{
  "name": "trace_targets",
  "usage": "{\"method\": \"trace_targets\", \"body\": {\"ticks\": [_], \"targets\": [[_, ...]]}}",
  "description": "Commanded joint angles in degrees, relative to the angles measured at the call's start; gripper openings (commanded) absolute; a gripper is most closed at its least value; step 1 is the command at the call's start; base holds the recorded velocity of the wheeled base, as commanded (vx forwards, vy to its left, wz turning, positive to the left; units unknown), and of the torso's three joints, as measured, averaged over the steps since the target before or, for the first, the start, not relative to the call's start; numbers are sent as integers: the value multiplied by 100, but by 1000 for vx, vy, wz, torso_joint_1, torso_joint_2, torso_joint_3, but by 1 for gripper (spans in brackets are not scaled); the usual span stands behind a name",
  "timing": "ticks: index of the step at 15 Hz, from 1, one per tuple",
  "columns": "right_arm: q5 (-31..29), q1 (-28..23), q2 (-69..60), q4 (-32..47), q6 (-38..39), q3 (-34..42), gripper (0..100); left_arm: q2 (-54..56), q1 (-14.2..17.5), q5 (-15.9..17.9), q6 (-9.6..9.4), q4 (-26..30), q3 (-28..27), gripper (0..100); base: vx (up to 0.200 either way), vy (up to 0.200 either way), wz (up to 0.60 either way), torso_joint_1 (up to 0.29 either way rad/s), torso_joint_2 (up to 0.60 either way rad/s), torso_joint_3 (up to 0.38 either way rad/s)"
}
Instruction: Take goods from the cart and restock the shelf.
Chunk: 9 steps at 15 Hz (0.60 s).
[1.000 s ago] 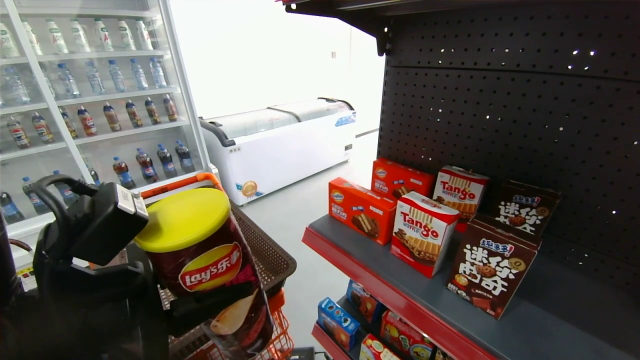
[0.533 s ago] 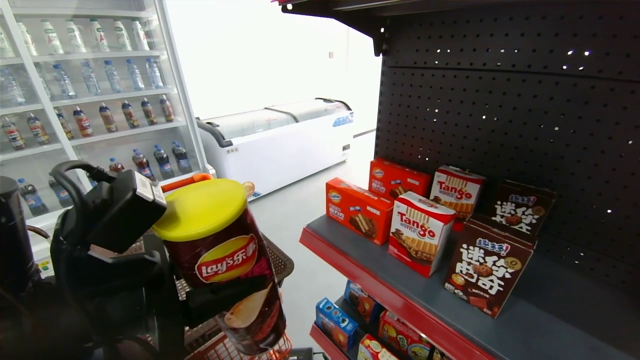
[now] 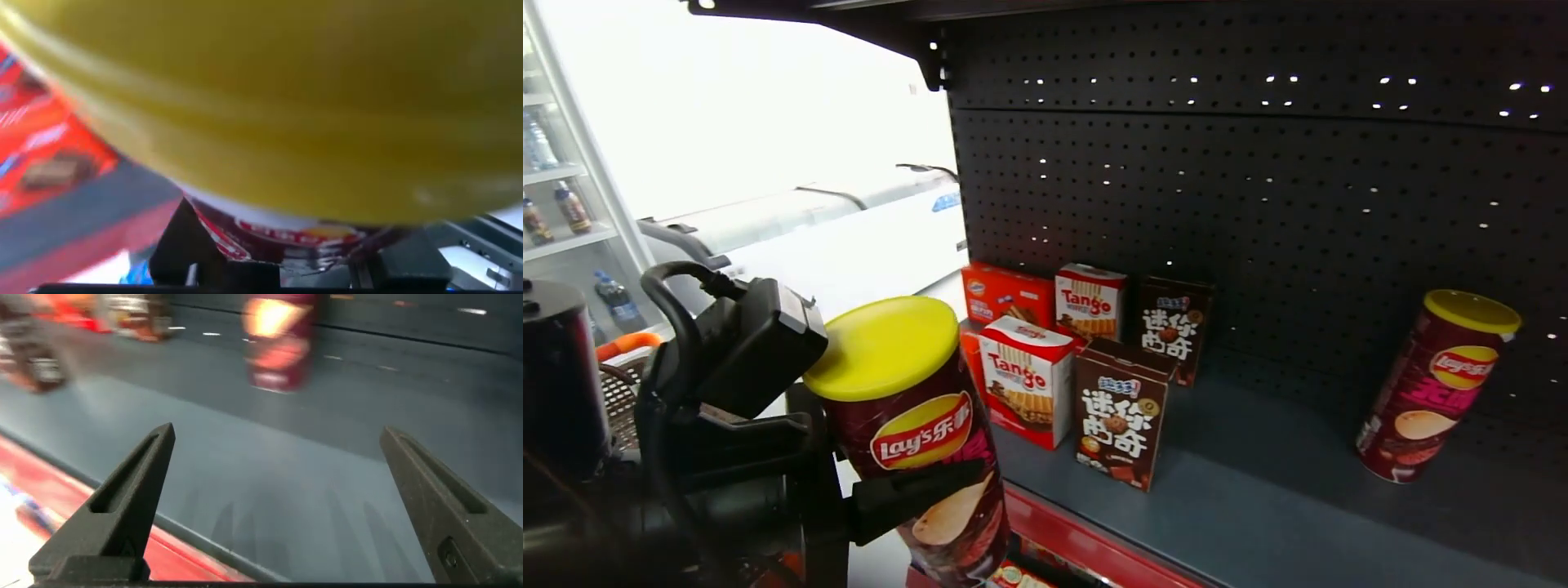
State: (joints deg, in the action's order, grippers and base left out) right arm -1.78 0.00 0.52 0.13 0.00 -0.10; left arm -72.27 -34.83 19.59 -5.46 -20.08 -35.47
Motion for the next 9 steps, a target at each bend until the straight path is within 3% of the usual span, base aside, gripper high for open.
{"method": "trace_targets", "body": {"ticks": [1, 6, 9], "targets": [[2, 0, 9, 4, 0, 1, 100, -33, -112, -8, 1, 13, -30, 0, 0, 0, 0, 0, 0, 0], [2, 0, 9, 4, 0, 1, 100, -33, -129, -8, 1, 21, -30, 0, 0, 0, 0, 0, 0, 0], [2, 0, 9, 4, 0, 1, 100, -33, -129, -8, 1, 13, -30, 0, 0, 0, -600, -1, 5, 2]]}}
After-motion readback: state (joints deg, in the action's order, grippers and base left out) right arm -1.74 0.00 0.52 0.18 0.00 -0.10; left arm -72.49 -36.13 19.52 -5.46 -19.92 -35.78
